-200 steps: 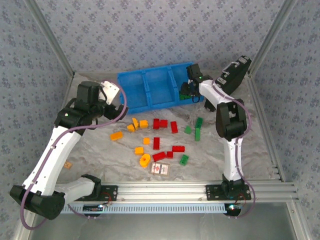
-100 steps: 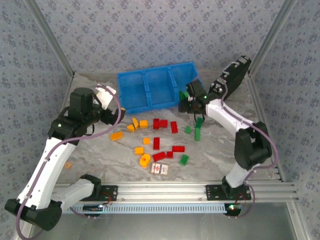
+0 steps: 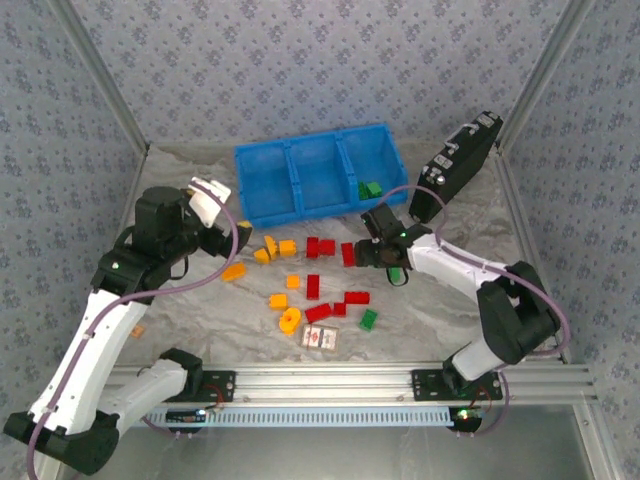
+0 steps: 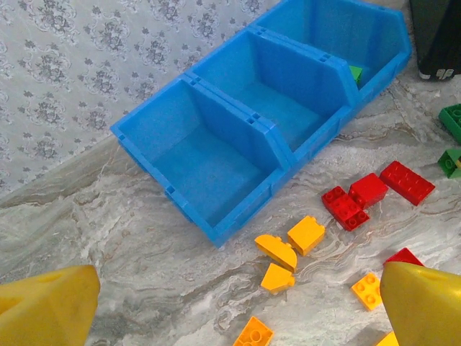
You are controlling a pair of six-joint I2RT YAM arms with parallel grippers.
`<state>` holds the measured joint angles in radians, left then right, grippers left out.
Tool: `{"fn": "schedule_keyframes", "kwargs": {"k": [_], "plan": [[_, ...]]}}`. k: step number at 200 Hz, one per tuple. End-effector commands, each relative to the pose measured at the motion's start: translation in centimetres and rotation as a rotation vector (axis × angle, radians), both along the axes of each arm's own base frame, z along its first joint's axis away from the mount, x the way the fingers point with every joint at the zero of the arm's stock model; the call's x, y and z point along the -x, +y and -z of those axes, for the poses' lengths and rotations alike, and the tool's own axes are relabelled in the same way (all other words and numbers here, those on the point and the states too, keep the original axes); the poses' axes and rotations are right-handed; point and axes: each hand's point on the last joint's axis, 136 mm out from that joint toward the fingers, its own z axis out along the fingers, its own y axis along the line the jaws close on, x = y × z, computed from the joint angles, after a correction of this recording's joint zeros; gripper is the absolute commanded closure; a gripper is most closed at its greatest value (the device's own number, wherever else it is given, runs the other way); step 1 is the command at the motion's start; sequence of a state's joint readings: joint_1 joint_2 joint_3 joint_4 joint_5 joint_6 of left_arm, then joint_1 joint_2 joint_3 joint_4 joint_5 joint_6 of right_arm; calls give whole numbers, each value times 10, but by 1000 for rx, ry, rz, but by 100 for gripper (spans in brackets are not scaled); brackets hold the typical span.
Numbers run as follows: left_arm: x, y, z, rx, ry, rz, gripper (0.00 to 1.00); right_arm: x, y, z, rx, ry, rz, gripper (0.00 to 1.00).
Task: Sort the legos into containers by color
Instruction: Pick up the lego from the center of the table.
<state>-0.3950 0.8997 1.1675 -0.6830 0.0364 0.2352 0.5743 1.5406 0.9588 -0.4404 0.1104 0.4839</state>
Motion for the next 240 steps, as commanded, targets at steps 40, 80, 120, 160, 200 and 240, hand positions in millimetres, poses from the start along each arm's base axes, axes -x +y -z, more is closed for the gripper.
{"fn": "schedule_keyframes", "kwargs": {"k": [40, 80, 120, 160, 200, 240], "plan": [[3, 1, -9, 17, -45, -4, 0, -12, -12, 32, 132, 27, 60, 39], [1, 1, -6, 13, -39, -6, 0, -17, -14, 43, 161, 45, 62, 45], [-1, 2, -7, 4, -38, -11, 0, -18, -16, 55, 167, 75, 68, 56], [-5, 0, -5, -4, -28, -11, 0, -22, -18, 52, 166, 72, 65, 69], [-9, 0, -1, -19, -19, -14, 0, -41, -17, 29, 141, 26, 54, 75], [-13, 0, -6, -33, -33, -17, 0, -81, -8, -24, 86, -78, 31, 77]]}}
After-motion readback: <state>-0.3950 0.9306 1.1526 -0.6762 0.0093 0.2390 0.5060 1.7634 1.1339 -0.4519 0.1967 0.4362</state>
